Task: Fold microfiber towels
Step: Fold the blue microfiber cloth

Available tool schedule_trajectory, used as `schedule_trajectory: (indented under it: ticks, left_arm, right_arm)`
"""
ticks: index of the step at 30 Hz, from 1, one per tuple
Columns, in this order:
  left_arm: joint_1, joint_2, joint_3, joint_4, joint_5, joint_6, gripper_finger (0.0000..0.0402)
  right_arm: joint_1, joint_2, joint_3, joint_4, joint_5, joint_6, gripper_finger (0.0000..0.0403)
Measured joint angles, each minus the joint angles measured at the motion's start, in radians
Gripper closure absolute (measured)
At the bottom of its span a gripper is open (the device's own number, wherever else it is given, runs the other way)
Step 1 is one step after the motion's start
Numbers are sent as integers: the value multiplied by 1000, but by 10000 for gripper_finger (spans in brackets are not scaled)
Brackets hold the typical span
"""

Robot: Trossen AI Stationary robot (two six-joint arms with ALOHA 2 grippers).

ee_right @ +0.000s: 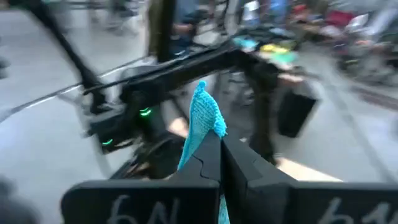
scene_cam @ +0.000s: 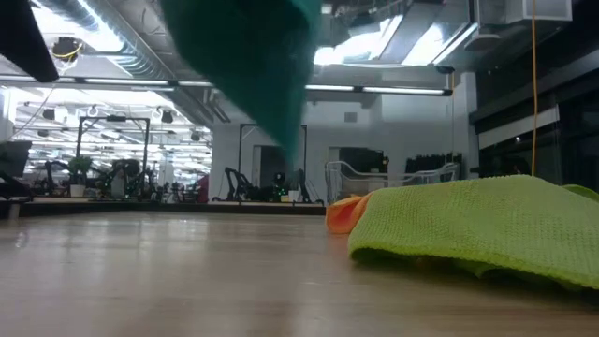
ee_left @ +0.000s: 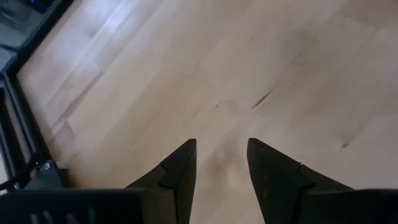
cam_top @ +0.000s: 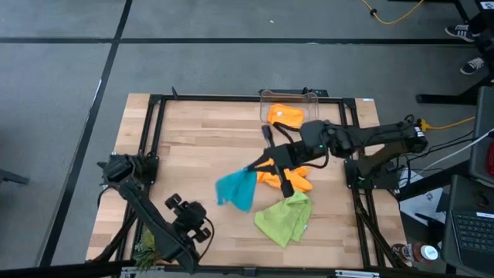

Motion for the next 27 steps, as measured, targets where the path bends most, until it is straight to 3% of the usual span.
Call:
schedule_trajectory:
  ticks: [3, 8, 12, 17, 21, 27]
  left_arm:
    - [-9, -3, -20, 25, -65, -26, 266]
    - [7, -1, -24, 71, -143, 24, 266]
    - [40, -1, -24, 145, -146, 186, 255]
    - [99, -1, -24, 359, -186, 459, 232]
    - [124, -1, -24, 471, -297, 638, 214]
    - [133, -1, -24, 480, -443, 687, 200]
  right_arm:
    - [1, 17, -3, -45, -37, 8, 403]
    - [7, 42, -6, -76, 23, -4, 403]
    - [7, 39, -6, -50, 23, -5, 403]
    - [7, 21, -5, -31, 36, -4, 403]
    - [6, 15, -5, -32, 65, -4, 403]
    - [6, 13, -5, -32, 155, -4, 403]
